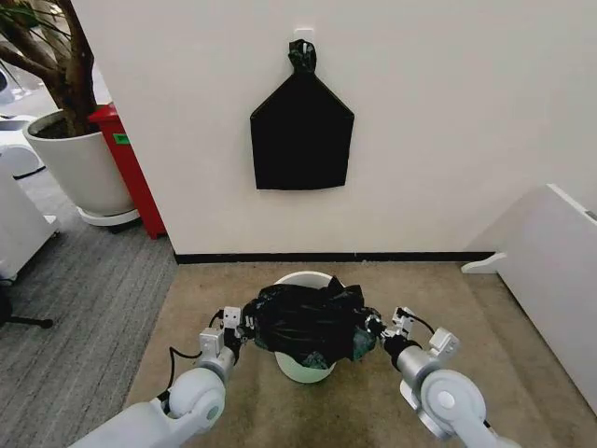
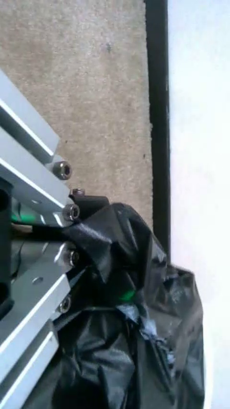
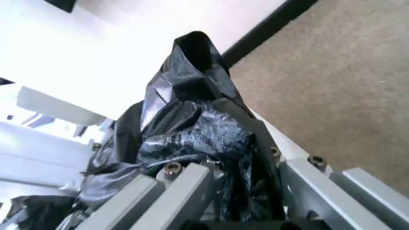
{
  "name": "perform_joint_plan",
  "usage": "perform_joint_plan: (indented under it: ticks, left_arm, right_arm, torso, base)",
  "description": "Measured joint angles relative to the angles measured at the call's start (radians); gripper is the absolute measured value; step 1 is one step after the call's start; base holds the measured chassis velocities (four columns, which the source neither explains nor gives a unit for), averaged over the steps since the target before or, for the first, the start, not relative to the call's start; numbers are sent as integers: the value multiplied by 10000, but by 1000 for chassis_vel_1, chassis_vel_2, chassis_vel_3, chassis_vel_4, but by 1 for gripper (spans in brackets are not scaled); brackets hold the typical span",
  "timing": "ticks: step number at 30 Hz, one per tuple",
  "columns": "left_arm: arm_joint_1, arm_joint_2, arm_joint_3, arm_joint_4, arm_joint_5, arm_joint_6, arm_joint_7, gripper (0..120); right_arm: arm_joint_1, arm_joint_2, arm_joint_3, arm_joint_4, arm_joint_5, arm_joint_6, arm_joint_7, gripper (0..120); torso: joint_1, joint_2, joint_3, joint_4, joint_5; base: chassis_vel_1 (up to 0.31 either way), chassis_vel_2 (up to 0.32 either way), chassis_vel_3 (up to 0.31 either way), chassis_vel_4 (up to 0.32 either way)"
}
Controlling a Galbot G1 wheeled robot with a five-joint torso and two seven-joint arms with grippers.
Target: Place the garbage bag over the trash bin.
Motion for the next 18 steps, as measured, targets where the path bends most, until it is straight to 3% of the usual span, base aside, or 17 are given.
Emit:
perform_joint_plan:
  ticks: [7,13,18]
  left_arm:
    - [-236,-422,-123,778,195,-171,167,0]
    - [118,28,-291,-300,11,76,5,0]
    - [127,77,-419,-285,40,135,11,0]
  right_arm:
    - [209,158,43,-960,17,217,-1115,0]
    - [-113,-139,332,126,558,60,-409,0]
    - [80,-152,450,-21,820,-195,-334,0]
  torso:
    - [0,-1,1,-1,0]
    - [0,0,-1,-1,1]
    - [0,-1,0,2,0]
  base:
    - [0,0,0,0]
    - [0,0,0,0]
    - [0,0,0,0]
